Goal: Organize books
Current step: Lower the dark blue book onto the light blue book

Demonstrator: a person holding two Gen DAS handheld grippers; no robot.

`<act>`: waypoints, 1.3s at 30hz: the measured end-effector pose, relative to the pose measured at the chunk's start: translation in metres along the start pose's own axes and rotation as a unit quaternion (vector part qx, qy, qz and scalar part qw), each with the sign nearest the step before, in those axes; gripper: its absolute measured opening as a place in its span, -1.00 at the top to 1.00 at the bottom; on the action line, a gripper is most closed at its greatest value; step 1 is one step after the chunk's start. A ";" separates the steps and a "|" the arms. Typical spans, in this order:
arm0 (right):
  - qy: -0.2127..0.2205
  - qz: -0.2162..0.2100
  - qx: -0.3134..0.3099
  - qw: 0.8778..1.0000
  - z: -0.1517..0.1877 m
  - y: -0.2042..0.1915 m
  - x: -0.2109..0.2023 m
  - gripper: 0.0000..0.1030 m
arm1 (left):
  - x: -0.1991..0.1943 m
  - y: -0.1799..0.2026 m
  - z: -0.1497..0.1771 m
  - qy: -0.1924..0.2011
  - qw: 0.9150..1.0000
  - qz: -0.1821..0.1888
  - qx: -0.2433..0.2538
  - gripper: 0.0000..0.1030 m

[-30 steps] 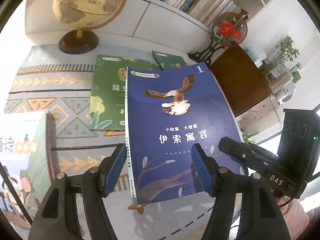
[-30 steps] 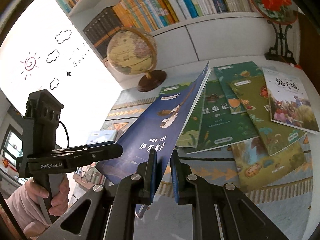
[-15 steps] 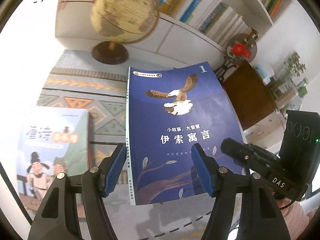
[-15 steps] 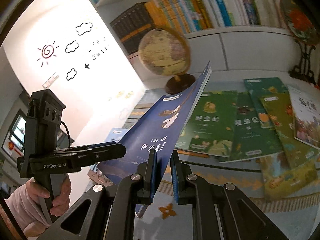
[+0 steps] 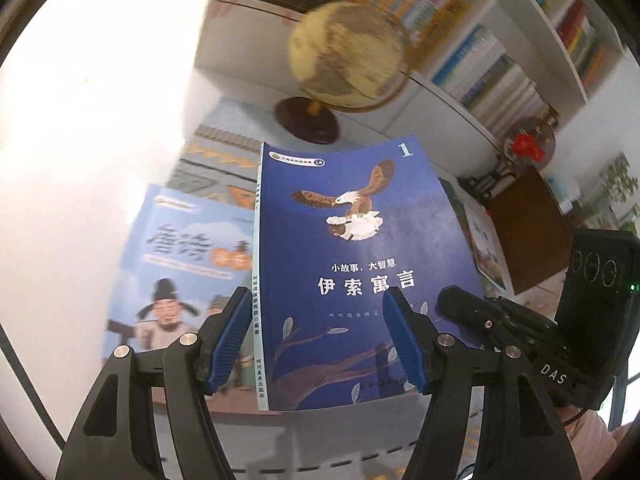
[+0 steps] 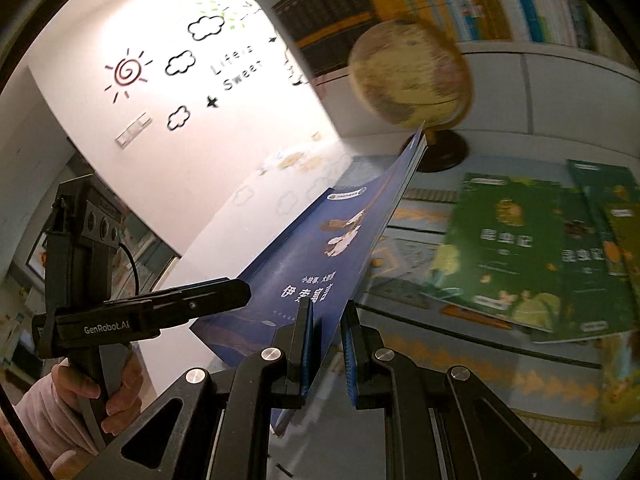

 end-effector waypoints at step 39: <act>-0.139 0.030 0.099 0.985 0.038 -0.007 0.141 0.71 | 0.024 -0.114 0.053 -0.057 0.992 -0.064 -0.092 -0.24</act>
Point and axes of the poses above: each gripper's, at about its wrist camera, not at the fingertips, and x roughly the way its jaws point, y to its right, z to its underside, the point moved 1 cm from there along x, roughly the way its jaws point, and after that the axes turned 13 degrees about x, right-handed, at the moved point
